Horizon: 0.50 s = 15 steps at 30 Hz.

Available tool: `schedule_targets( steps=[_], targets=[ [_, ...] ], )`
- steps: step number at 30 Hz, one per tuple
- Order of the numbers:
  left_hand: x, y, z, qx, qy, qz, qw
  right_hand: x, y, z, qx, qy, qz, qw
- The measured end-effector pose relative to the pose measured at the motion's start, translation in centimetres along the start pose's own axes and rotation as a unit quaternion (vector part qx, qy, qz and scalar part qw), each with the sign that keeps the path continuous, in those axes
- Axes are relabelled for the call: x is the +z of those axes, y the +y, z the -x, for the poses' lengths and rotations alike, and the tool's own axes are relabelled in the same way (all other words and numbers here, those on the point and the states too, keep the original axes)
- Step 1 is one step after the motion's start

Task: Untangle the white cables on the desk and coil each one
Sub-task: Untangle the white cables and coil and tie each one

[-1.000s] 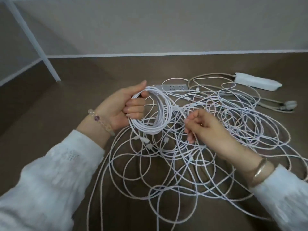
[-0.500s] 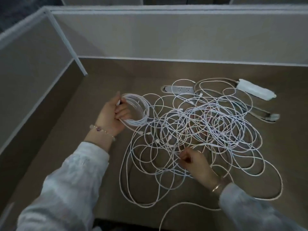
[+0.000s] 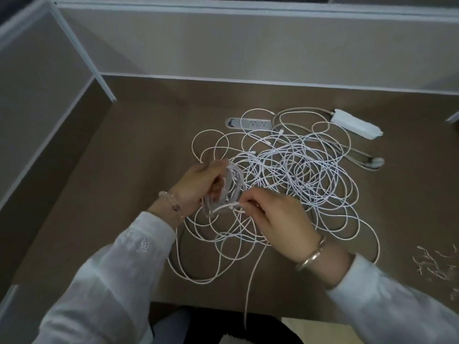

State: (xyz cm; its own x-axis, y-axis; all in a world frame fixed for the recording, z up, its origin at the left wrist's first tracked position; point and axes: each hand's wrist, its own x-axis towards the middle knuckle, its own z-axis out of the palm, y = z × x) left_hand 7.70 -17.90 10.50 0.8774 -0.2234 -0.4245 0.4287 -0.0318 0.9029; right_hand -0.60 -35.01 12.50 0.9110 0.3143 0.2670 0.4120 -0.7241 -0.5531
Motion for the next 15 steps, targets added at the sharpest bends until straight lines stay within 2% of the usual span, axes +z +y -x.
schedule_targets(
  steps=[5, 8, 13, 15],
  targets=[
    [2.0, 0.2, 1.8, -0.024, -0.098, -0.076, 0.992, -0.4, 0.6, -1.4, 0.020, 0.012, -0.003, 1.000],
    [2.1, -0.3, 2.0, -0.067, -0.143, -0.011, 0.987, -0.2, 1.4, -1.8, 0.043, 0.006, -0.017, 0.999],
    [1.5, -1.3, 2.1, -0.174, -0.231, 0.075, 0.954, 0.5, 2.7, -1.6, 0.085, -0.003, -0.056, 0.995],
    [1.1, -1.9, 2.2, -0.185, -0.258, 0.081, 0.945, 1.2, 3.5, -1.7, 0.130, -0.020, -0.137, 0.982]
  ],
)
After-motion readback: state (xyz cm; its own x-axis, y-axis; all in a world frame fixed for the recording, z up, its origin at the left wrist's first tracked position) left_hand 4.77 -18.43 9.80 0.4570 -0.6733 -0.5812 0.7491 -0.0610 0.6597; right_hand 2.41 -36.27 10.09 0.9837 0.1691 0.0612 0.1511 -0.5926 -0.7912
